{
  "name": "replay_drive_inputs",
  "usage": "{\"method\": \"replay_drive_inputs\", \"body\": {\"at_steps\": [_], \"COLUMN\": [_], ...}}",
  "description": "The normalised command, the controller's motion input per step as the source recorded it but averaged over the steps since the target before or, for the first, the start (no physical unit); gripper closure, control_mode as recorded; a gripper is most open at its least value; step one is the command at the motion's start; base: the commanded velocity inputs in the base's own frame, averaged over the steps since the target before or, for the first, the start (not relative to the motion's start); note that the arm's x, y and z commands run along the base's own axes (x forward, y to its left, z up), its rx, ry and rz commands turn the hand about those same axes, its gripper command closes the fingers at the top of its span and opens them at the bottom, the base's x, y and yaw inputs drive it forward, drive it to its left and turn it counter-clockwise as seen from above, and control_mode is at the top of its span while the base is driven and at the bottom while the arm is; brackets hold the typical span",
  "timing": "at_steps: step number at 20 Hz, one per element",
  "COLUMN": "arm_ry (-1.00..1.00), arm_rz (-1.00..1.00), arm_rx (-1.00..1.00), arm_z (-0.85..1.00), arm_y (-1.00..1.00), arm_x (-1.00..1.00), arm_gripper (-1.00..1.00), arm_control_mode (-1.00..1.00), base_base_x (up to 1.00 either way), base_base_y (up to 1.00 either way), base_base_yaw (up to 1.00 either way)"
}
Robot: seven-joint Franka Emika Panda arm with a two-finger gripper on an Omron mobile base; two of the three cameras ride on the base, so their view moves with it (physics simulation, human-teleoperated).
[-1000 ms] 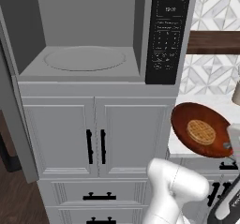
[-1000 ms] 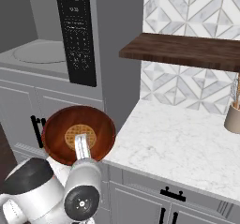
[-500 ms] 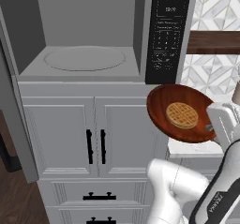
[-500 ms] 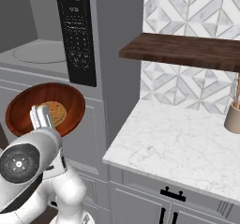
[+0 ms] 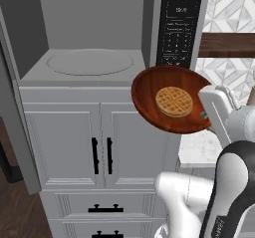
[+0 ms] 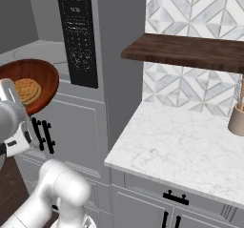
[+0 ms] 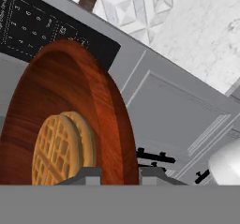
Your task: Open the microwave, place the bowl with waffle inside the microwave, then close the microwave door and turn it on.
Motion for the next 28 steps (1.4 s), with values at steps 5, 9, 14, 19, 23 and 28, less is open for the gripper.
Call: {"method": "replay_drive_inputs", "body": {"at_steps": [5,9,14,19,23,28], "arm_ry": [0.01,0.06,0.0,0.02,0.01,0.0], "arm_rz": [-0.1,-0.1,-0.12,0.0,0.0,-0.07], "arm_rx": [-0.05,0.0,0.02,0.14,0.12,0.1], "arm_z": [0.5,0.38,0.19,0.19,0.17,0.06], "arm_y": [0.48,0.38,0.33,0.42,0.47,0.41], "arm_x": [0.34,0.53,0.63,0.56,0.63,0.74], "arm_gripper": [1.0,1.0,1.0,1.0,1.0,1.0], "arm_control_mode": [-1.0,-1.0,-1.0,-1.0,-1.0,-1.0], "base_base_x": [0.0,0.0,0.0,0.0,0.0,0.0], "base_base_y": [0.0,0.0,0.0,0.0,0.0,0.0], "base_base_yaw": [0.0,0.0,0.0,0.0,0.0,0.0]}}
